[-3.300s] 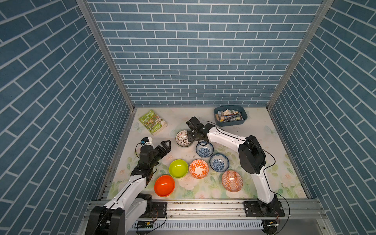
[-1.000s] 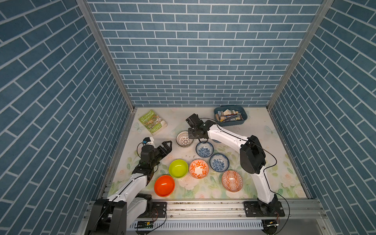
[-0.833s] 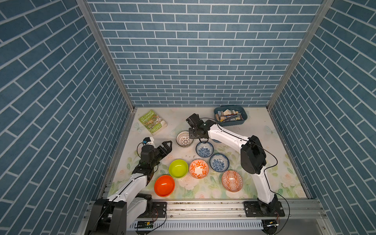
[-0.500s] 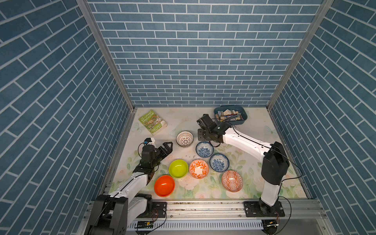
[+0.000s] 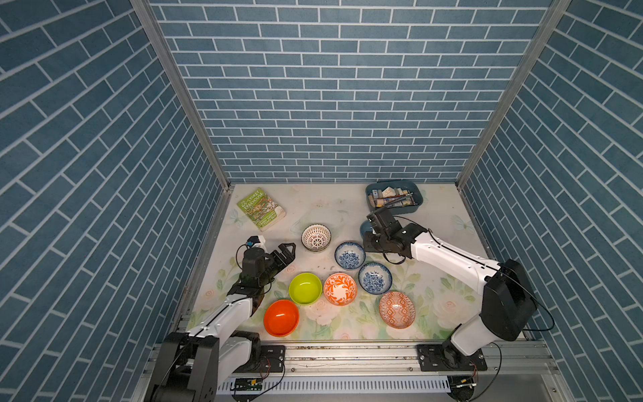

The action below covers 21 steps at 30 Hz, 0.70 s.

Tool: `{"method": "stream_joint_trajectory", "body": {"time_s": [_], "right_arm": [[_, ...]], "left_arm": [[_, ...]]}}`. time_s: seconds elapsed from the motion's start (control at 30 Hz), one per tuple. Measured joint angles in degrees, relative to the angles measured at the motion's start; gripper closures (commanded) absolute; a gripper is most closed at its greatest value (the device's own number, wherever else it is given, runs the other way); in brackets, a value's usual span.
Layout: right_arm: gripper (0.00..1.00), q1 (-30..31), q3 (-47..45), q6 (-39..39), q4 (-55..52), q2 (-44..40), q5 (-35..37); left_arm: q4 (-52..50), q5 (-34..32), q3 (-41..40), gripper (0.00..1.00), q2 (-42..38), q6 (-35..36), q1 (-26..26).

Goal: Stack the bowls
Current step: Move the bowl to the center of the board.

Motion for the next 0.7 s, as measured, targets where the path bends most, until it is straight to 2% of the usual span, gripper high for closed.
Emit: {"method": "stream_joint_trajectory", "body": {"time_s": [0.7], "right_arm": [[0.69, -0.3, -0.3, 0.0, 4.1, 8.8, -3.0]], "left_arm": [[0.4, -0.2, 0.0, 0.0, 0.6, 0.0, 0.0]]}}
